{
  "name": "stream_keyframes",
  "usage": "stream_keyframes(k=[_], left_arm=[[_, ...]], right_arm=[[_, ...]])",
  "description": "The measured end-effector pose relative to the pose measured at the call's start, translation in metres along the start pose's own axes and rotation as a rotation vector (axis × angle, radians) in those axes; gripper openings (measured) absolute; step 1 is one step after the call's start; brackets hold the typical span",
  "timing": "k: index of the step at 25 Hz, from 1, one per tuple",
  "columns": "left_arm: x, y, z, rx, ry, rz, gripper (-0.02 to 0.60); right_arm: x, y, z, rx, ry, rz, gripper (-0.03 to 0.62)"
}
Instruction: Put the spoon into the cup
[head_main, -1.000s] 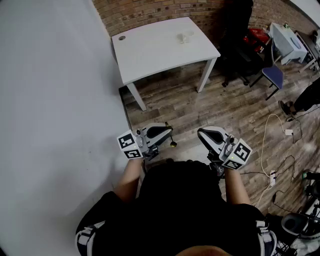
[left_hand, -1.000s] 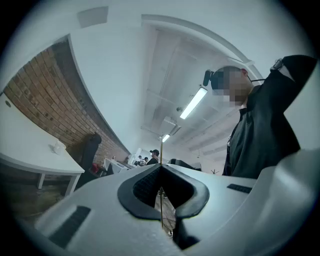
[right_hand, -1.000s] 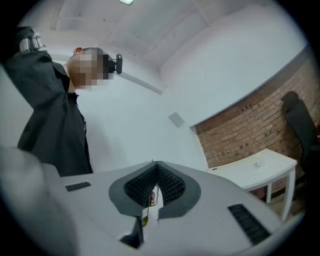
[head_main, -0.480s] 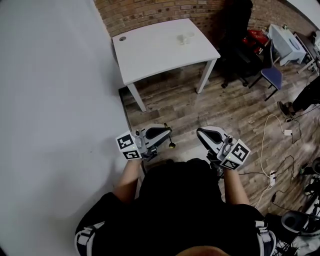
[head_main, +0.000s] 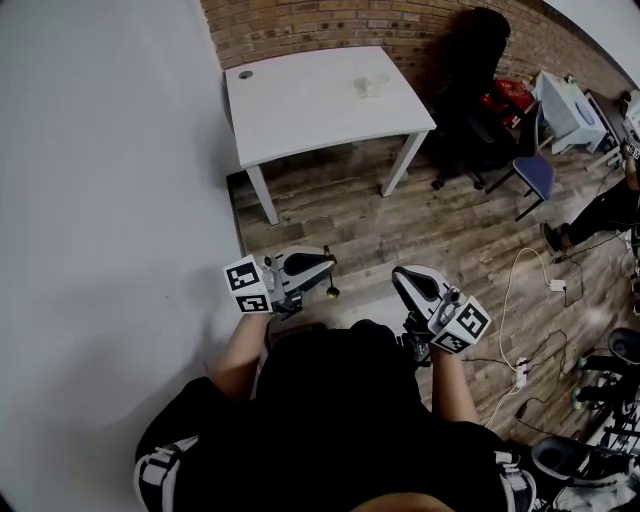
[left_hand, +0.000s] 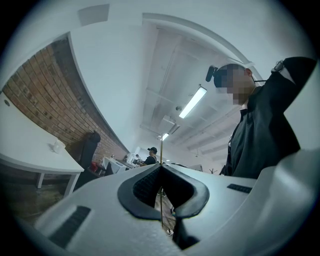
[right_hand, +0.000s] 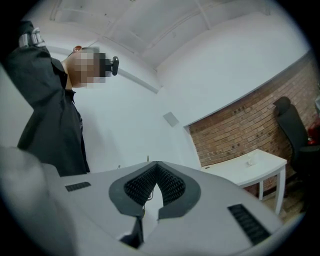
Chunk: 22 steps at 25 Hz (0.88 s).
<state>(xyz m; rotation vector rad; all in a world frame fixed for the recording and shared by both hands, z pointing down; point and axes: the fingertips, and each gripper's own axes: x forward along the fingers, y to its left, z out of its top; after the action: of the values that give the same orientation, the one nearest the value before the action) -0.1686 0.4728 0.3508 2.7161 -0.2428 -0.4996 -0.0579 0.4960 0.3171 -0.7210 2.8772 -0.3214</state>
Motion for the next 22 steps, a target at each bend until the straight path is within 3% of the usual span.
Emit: stream_keyframes(k=[4, 9, 13, 22], left_arm=[[0.003, -0.005, 0.009, 0.030, -0.030, -0.009, 0.017], [-0.005, 0.002, 0.002, 0.006, -0.010, -0.001, 0.017], [-0.001, 0.011, -0.005, -0.010, -0.016, 0.005, 0.017], [0.018, 0.064, 0.008, -0.008, 0.024, 0.048, 0.017]], right_arm=[[-0.001, -0.001, 0.002, 0.001, 0.004, 0.002, 0.006], [0.011, -0.006, 0.001, -0.025, 0.017, -0.002, 0.006], [0.004, -0.018, -0.007, 0.041, 0.004, 0.001, 0.006], [0.018, -0.095, 0.015, 0.047, -0.035, -0.021, 0.006]])
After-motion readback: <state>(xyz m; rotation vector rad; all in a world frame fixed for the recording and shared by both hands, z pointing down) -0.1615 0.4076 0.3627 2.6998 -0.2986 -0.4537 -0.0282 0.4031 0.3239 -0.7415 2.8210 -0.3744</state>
